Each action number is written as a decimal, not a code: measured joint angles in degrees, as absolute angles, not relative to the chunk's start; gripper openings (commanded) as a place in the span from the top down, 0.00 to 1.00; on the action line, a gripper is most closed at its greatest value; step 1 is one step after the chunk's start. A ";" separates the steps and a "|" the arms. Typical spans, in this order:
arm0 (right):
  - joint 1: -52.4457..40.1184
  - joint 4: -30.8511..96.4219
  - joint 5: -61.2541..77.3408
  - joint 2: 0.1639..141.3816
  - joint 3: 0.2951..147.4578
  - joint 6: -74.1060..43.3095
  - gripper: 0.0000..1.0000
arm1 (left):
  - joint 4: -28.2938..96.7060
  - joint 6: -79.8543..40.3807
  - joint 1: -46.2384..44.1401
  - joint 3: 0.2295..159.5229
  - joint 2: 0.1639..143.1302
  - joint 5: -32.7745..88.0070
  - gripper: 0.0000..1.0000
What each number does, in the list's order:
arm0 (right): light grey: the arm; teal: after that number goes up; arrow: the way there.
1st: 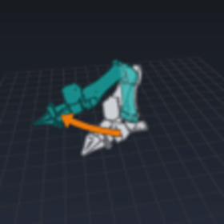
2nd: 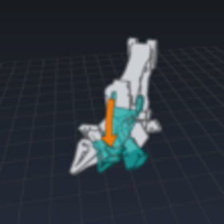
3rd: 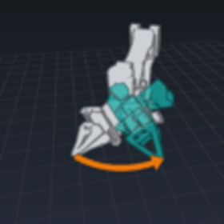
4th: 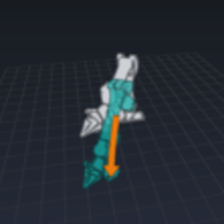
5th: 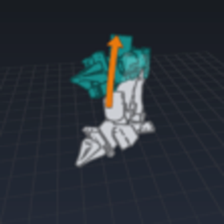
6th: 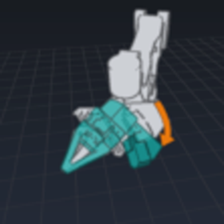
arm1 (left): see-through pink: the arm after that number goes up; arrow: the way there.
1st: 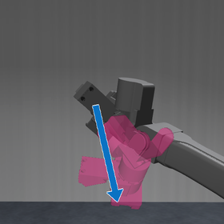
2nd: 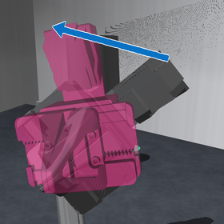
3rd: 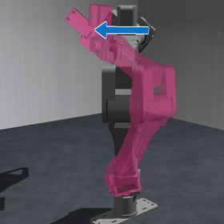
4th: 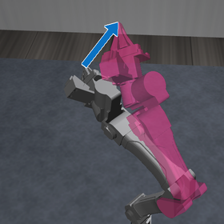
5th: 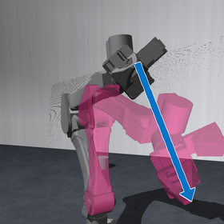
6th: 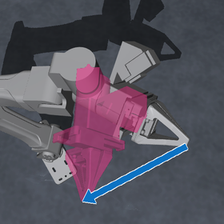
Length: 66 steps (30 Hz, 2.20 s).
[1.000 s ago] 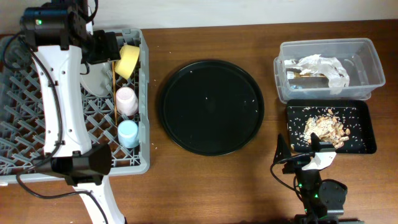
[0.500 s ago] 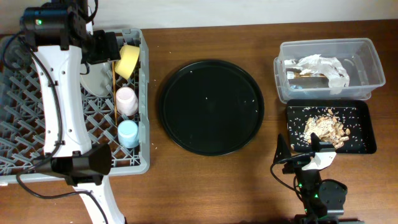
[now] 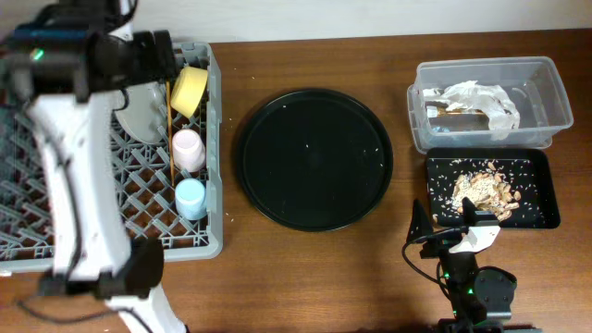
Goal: Sort waste into correct bins and load items into the dishwasher rack
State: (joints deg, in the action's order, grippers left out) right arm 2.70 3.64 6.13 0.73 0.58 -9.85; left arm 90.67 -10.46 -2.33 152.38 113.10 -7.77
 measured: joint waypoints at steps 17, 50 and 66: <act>2.70 3.64 6.17 0.73 0.58 -9.82 0.02 | 35.46 -10.48 -10.41 113.25 76.05 -0.40 0.01; 2.70 3.60 6.59 0.62 0.58 -9.87 0.02 | -3.68 -10.46 -5.85 4.62 15.94 -18.26 0.01; 2.70 3.60 6.59 0.62 0.58 -9.87 0.02 | 4.51 -2.50 0.36 0.95 3.60 -6.79 0.01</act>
